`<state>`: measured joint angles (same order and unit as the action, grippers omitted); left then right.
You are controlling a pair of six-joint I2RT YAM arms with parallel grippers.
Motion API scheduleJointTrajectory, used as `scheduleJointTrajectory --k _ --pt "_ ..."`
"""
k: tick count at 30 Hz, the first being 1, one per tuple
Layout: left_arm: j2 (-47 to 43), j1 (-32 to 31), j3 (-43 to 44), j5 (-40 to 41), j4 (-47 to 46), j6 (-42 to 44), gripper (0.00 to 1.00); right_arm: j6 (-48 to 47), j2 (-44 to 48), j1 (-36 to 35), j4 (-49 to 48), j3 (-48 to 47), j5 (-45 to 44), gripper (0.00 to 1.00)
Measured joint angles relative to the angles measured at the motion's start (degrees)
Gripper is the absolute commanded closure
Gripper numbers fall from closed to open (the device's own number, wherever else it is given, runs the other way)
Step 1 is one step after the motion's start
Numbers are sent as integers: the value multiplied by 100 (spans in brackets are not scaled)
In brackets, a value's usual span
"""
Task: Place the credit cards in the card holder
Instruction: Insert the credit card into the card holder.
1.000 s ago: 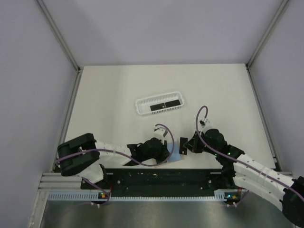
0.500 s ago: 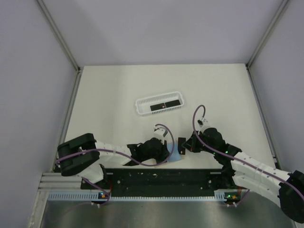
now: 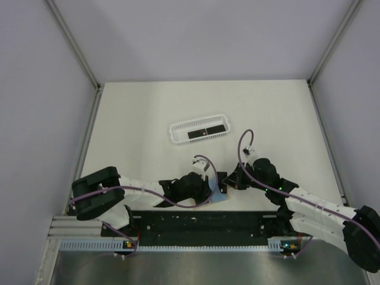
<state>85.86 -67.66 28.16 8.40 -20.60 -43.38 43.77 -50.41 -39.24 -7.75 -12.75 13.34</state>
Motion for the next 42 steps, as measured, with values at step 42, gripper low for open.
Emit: scheduleJointTrajectory --k 42 --pt "743 0 863 -44 63 649 84 -321 476 2 1917 -365 -1226 100"
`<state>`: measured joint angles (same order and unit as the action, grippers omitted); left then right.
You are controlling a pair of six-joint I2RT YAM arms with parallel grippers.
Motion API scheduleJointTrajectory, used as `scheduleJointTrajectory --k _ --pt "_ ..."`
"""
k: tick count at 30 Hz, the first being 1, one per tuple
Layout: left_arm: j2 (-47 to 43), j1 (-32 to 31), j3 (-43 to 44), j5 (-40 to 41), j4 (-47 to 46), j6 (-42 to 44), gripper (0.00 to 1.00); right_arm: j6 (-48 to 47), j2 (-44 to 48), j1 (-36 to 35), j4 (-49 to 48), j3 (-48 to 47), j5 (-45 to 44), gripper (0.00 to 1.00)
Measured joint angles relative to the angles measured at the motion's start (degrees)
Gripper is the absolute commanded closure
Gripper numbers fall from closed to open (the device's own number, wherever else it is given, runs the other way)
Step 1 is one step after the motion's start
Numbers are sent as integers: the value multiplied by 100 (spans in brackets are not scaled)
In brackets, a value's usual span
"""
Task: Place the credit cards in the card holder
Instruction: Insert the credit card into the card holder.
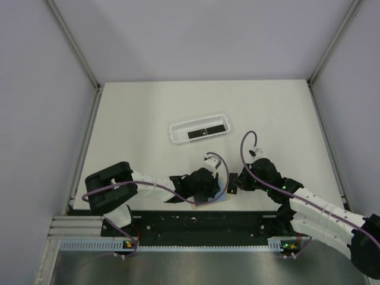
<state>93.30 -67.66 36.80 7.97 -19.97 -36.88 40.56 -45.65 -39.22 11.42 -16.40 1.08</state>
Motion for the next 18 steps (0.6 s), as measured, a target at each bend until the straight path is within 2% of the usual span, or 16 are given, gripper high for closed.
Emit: scheduleJointTrajectory --k 18 --pt "-332 0 -557 42 -286 -369 85 15 -291 0 87 -136 -162 100"
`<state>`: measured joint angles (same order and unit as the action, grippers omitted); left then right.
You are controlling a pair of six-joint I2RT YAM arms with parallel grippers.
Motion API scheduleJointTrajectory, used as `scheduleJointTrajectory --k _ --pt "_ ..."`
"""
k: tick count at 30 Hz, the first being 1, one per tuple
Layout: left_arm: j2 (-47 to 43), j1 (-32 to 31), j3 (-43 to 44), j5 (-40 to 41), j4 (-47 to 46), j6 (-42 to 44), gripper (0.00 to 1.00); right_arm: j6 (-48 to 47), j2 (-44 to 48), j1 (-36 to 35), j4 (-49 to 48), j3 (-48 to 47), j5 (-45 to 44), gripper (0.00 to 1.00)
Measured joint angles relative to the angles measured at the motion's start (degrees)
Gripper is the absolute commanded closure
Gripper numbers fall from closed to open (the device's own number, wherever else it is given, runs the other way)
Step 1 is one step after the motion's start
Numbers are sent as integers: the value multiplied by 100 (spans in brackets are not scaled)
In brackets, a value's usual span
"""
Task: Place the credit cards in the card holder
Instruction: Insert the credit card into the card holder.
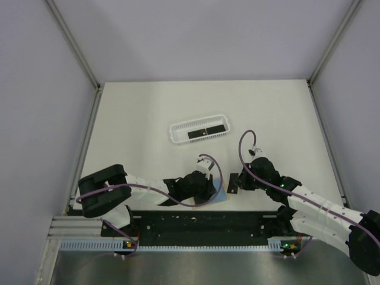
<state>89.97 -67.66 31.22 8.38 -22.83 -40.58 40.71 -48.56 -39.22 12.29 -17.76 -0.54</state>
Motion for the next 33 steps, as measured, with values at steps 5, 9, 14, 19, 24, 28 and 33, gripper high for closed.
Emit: scheduleJointTrajectory --k 5,9,14,19,24,28,33 --pt "-166 0 -133 17 103 -2 85 7 -2 0 13 0 -13 100" --pt "-306 0 -225 31 201 -4 85 37 -37 0 17 0 -50 100" --pt "-446 0 -319 52 273 -9 85 46 -35 2 17 0 -57 100" --pt "-551 0 -382 66 337 -26 85 48 -17 0 33 0 -72 100" --pt "-566 0 -407 70 334 -50 85 -28 461 0 76 11 -68 100" --pt "-584 0 -442 87 310 -105 85 -118 1281 2 -164 94 170 100" --pt "-588 0 -461 103 291 -142 85 -116 1456 2 -669 258 658 100"
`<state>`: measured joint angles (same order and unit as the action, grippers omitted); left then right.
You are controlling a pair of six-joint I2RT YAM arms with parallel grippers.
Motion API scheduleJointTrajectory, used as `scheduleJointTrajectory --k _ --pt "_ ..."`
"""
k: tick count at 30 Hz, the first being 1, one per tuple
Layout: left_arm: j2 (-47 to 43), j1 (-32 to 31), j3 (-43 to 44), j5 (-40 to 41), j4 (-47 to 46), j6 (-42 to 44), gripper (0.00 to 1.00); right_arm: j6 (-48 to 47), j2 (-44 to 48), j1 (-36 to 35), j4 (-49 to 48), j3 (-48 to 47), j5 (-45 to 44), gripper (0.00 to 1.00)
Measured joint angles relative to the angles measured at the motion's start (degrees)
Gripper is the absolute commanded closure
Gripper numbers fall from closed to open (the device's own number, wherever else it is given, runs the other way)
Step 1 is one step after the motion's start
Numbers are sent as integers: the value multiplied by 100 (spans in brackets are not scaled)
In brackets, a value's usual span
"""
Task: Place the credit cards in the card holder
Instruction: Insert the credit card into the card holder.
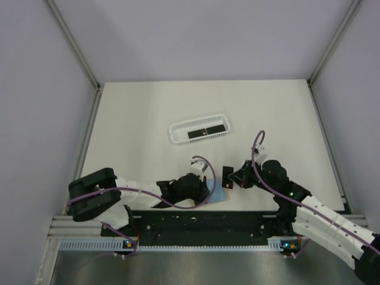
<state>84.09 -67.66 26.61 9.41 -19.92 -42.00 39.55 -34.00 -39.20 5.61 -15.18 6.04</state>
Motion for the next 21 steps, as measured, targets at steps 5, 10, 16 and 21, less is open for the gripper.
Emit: scheduleJointTrajectory --k 5,10,16,21 --pt "-35 0 -22 9 20 -7 86 92 -616 0 -525 208 461 100" --pt "-37 0 -28 15 15 -9 86 238 -925 0 -883 356 715 100" --pt "-37 0 -28 22 17 -9 86 466 -1121 0 -1377 518 914 100" --pt "-37 -2 -28 26 17 -9 87 575 -1320 0 -1543 555 927 100"
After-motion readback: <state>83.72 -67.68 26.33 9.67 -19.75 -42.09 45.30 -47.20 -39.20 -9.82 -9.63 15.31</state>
